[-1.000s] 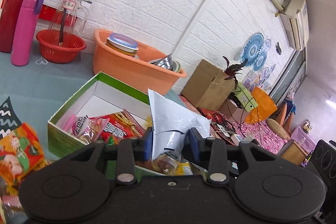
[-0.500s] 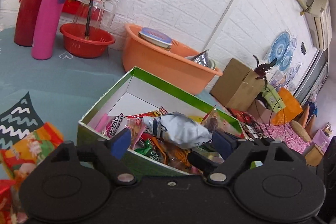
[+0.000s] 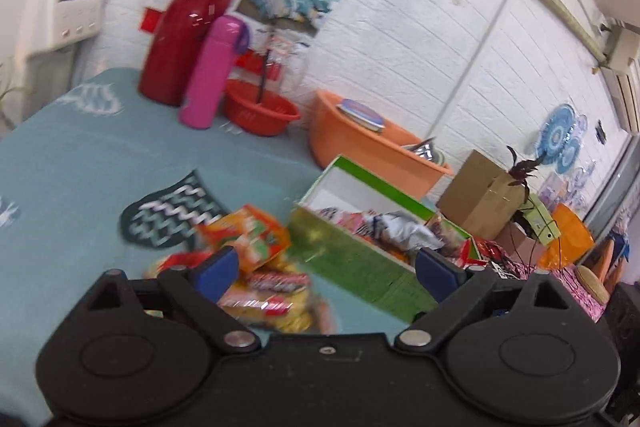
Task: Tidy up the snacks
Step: 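Grasp the red chip bag with the left gripper while the right grasps a red wrapper, then carry both snacks into the green box and open both grippers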
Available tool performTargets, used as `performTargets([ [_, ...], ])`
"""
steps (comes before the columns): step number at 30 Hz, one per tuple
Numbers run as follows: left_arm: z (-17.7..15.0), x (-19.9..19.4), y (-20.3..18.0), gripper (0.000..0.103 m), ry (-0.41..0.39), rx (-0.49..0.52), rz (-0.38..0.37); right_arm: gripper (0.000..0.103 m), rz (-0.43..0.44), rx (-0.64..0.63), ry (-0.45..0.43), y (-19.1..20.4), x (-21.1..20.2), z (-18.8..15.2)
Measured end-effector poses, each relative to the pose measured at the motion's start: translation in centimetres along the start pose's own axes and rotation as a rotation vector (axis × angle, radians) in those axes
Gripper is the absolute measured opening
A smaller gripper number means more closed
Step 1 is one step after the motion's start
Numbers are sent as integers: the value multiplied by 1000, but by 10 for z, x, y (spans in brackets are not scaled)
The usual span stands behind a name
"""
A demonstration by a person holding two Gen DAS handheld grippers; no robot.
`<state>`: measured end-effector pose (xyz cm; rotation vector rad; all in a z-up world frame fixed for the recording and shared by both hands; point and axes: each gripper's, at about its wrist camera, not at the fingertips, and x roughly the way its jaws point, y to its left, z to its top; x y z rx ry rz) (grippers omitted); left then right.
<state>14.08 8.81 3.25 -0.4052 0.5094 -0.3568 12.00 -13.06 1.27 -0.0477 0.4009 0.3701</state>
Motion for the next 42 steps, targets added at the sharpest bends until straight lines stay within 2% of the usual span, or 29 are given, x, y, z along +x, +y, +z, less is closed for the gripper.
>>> performTargets([
  [5,-13,-23,26,103,-7,-41,56,103,53,-8,115,27,38,-11],
  [9,-12,-29,46,103,-4,-67,104,103,63,0,143,39,60,-10],
  [11,-9,-27,55,103,-6,-80,113,103,102,36,140,42,64,-7],
  [14,-4,-19,72,103,6,-127,88,103,224,85,143,53,65,-2],
  [16,-1,-8,82,103,28,-169,61,103,279,61,138,68,65,-1],
  [20,0,15,96,103,94,-224,21,102,308,-4,143,99,75,0],
  [22,-1,23,98,103,114,-225,16,88,315,-6,166,108,87,2],
  [25,-3,33,99,103,136,-195,52,84,298,-13,175,116,101,3],
  [26,-5,38,100,77,162,-186,62,77,269,-22,169,119,106,2],
  [27,-7,39,101,79,156,-187,67,71,262,-28,162,119,109,2],
  [28,-8,38,100,78,150,-185,70,56,277,-22,165,119,110,2],
  [29,-10,36,96,78,149,-171,75,52,279,-5,171,119,108,2],
  [32,-14,27,84,78,142,-140,94,44,275,-41,166,120,99,0],
  [36,-15,11,66,77,110,-139,88,44,284,-61,134,118,77,0],
  [42,4,-6,17,77,33,-57,74,43,280,-60,14,106,43,15],
])
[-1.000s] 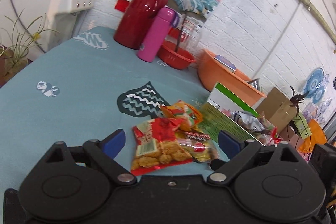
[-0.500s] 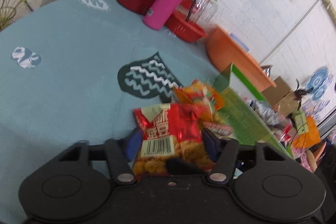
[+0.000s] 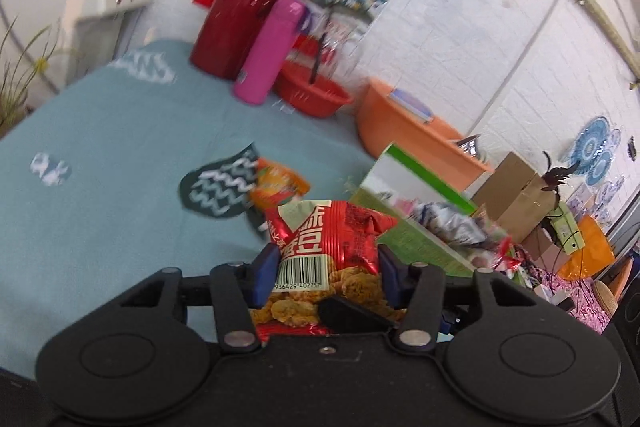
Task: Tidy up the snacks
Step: 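Carry both snacks into the green box and open both grippers, then grasp the orange-yellow snack bag with the left gripper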
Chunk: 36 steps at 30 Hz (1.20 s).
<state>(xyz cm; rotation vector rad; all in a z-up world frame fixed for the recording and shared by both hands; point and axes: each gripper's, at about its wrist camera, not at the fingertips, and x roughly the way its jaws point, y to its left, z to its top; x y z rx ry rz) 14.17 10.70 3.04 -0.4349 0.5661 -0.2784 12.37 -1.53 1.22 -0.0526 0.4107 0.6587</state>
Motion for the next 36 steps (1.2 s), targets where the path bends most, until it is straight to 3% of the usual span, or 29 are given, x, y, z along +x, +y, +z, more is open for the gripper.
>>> performTargets([
  [8,29,44,-60,77,-3,96,-97,42,-132,-2,-129,-41,-34,17],
  [16,49,132,-95,77,64,129,-199,42,-270,42,-146,-109,-34,22],
  [21,55,176,-103,77,82,145,-205,42,-326,60,-130,-141,-21,22],
  [22,56,183,-103,81,88,162,-207,42,-336,62,-124,-147,-17,23],
  [24,58,193,-98,103,112,168,-171,44,-374,54,-89,-159,-1,23],
  [27,57,176,-75,103,77,128,-130,57,-483,12,-2,-169,20,17],
  [28,57,168,-67,103,61,123,-128,66,-489,-17,-3,-166,19,14],
  [29,59,160,-59,103,51,125,-116,85,-483,-36,-22,-163,15,11],
  [30,61,152,-50,103,37,126,-91,92,-478,-37,-47,-161,10,9],
  [33,67,132,-25,103,-4,117,-11,97,-466,-29,-97,-146,-2,10],
  [36,68,124,-3,103,7,92,45,100,-415,-23,-114,-129,-12,11],
])
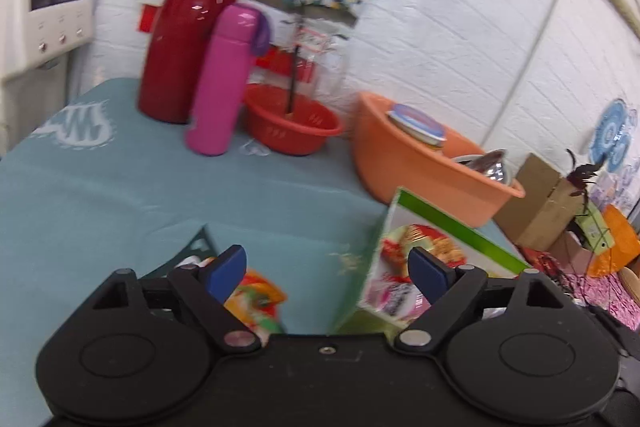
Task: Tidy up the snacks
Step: 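Grasp the orange-yellow snack bag with the left gripper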
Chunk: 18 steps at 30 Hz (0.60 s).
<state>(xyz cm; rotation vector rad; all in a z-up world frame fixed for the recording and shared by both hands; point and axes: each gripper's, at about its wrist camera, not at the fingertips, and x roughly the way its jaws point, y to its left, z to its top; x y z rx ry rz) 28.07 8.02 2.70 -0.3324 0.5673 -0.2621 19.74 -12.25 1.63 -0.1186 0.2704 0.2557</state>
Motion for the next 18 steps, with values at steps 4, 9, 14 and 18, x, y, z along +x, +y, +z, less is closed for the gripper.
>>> performTargets([
  [4,-9,11,19,103,43,-2,78,101,84,12,23,16,-16,-2],
  [9,-17,38,36,103,111,-56,103,101,159,20,89,31,-26,-11],
  [14,-26,42,43,49,172,-39,75,101,177,20,148,37,-30,-21],
  [18,-34,18,48,42,208,-107,14,101,226,30,185,45,-32,-27],
])
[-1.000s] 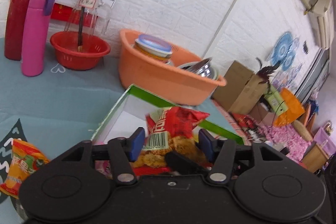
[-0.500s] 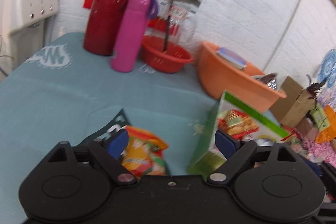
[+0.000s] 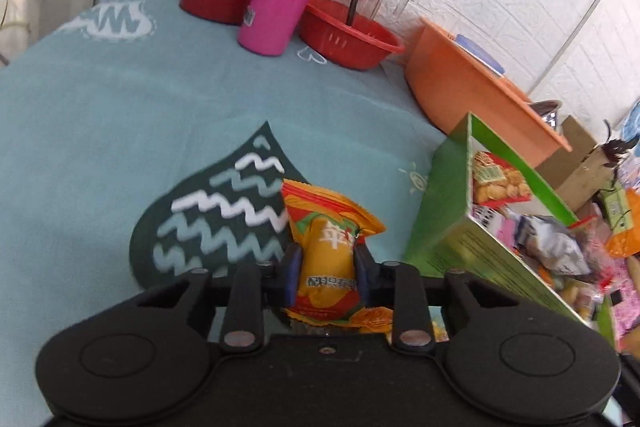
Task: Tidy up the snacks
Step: 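Grasp the orange-yellow snack bag with the left gripper, then grasp the orange bag with the right gripper and lift it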
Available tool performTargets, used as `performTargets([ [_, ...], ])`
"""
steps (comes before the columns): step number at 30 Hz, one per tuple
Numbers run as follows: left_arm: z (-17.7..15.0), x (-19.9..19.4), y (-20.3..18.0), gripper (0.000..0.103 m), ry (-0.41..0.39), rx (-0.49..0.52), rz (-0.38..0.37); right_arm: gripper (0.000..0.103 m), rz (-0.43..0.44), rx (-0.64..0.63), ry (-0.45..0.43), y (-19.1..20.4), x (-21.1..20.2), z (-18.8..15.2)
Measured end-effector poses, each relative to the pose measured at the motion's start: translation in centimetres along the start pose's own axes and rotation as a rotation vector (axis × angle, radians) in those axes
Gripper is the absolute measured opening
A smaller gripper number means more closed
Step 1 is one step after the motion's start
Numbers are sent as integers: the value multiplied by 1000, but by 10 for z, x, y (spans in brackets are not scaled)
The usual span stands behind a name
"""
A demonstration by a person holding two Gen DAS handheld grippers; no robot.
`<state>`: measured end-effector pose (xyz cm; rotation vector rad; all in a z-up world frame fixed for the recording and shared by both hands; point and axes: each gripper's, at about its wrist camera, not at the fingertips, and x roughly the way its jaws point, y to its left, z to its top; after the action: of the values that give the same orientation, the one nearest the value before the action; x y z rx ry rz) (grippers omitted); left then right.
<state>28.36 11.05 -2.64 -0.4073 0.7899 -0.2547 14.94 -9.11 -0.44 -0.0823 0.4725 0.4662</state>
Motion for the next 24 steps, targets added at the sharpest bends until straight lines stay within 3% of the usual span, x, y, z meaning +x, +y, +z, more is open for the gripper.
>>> performTargets([
  [7,-55,-76,7,42,12,-24,-93,101,144,18,48,21,-3,-10],
  [10,-81,-103,14,48,4,-67,-101,101,209,15,63,36,-2,-14],
  [11,-89,-112,16,65,-15,-75,-87,101,225,9,68,42,-1,-15],
  [12,-96,-120,19,90,-30,-84,-76,101,244,1,73,49,0,-15],
  [13,-102,-127,22,103,-44,-99,-70,100,257,-6,79,55,2,-16],
  [18,-116,-142,35,103,-46,-145,-45,100,302,-64,92,83,5,-18],
  [24,-118,-146,44,103,-47,-168,-70,100,338,-76,102,102,10,-14],
])
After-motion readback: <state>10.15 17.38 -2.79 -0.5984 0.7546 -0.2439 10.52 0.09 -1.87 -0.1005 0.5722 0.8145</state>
